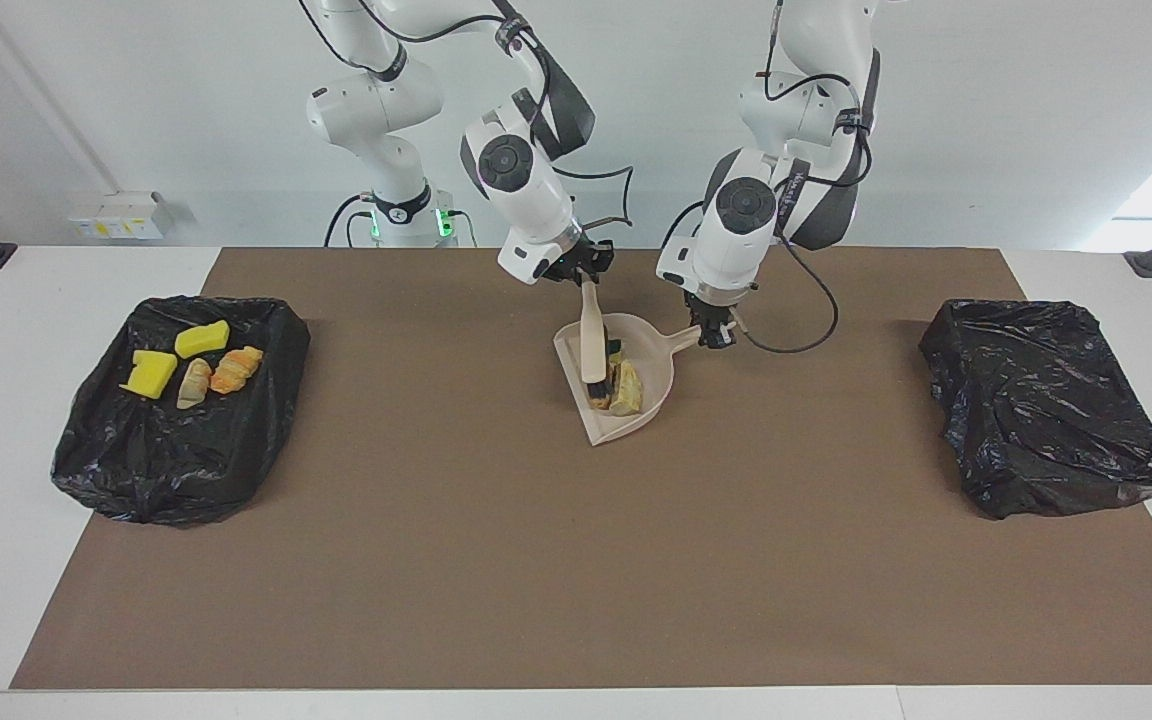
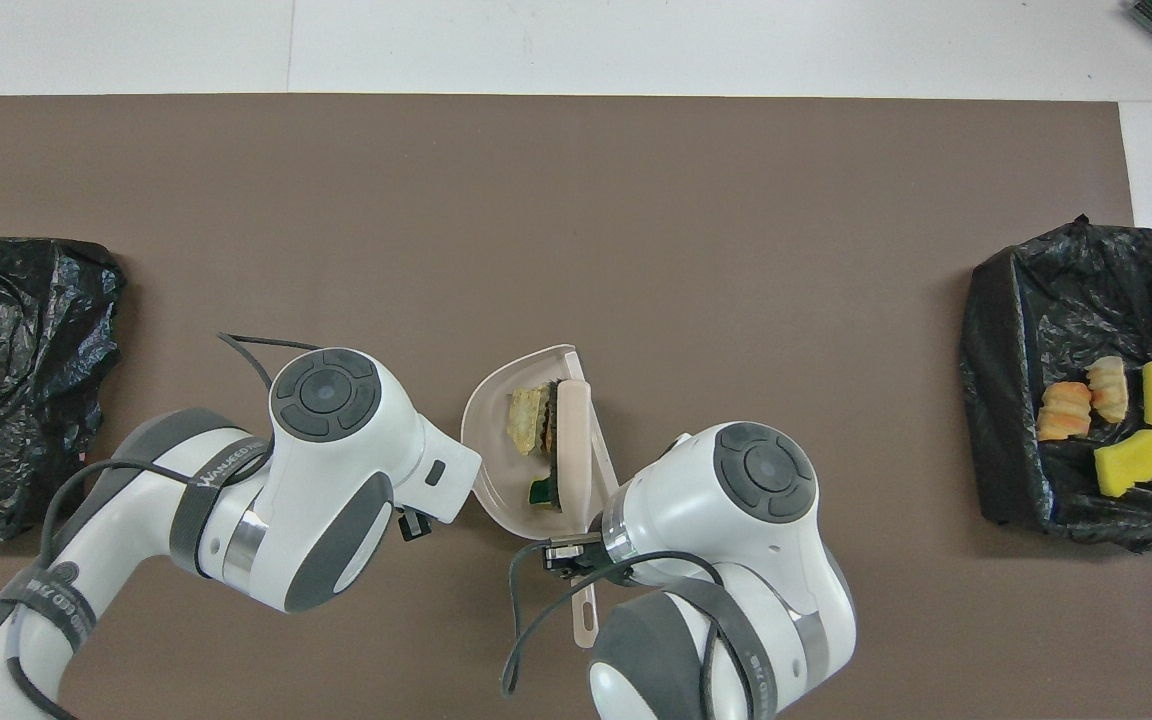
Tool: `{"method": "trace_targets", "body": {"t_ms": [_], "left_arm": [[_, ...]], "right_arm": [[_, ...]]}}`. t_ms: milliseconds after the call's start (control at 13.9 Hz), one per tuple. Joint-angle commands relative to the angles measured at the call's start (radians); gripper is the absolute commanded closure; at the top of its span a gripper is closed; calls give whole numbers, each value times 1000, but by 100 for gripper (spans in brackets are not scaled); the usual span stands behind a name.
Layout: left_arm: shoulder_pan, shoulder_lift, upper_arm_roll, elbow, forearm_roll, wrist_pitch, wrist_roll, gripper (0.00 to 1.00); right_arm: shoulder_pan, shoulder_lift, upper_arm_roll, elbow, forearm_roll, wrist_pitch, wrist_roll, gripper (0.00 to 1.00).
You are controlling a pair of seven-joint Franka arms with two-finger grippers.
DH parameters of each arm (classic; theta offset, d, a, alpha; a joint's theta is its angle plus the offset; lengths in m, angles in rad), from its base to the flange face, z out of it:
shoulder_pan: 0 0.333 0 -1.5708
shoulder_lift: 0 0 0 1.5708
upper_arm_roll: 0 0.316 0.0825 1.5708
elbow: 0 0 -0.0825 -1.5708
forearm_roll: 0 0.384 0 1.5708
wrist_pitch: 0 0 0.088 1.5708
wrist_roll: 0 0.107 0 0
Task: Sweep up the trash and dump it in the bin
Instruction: 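Carry the dustpan toward the far bin while the right gripper lowers the brush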
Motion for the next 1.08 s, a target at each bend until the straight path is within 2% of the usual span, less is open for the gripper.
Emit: {"method": "trace_targets", "body": {"t_ms": [0,144,288,575,791,1007], "left_arm": [[16,-16,4,-3,8,-15,-15,100],[43,-15,4,-3,0,-14,-15,100],[72,-21,4,-2,-33,-12,-14,100],[193,-51,4,32,-59,-29,-9,100],[288,-126,8,38,-88,-32,11,100],[406,-145,14,107,-136,-142,75,100]], "right_arm": [[-33,-27,-11,34,9,-101,-15,100],[-75,-60,-13,47,-20,-172,-13,100],[-86,-92,-13,51,-107,-224,1,100],[-64,-146,-2,12,-233,-231,115,100],[53,-144,1,-56,-246,-127,232,100],[161,-111,1,-96,-266,-50,307,100]]}}
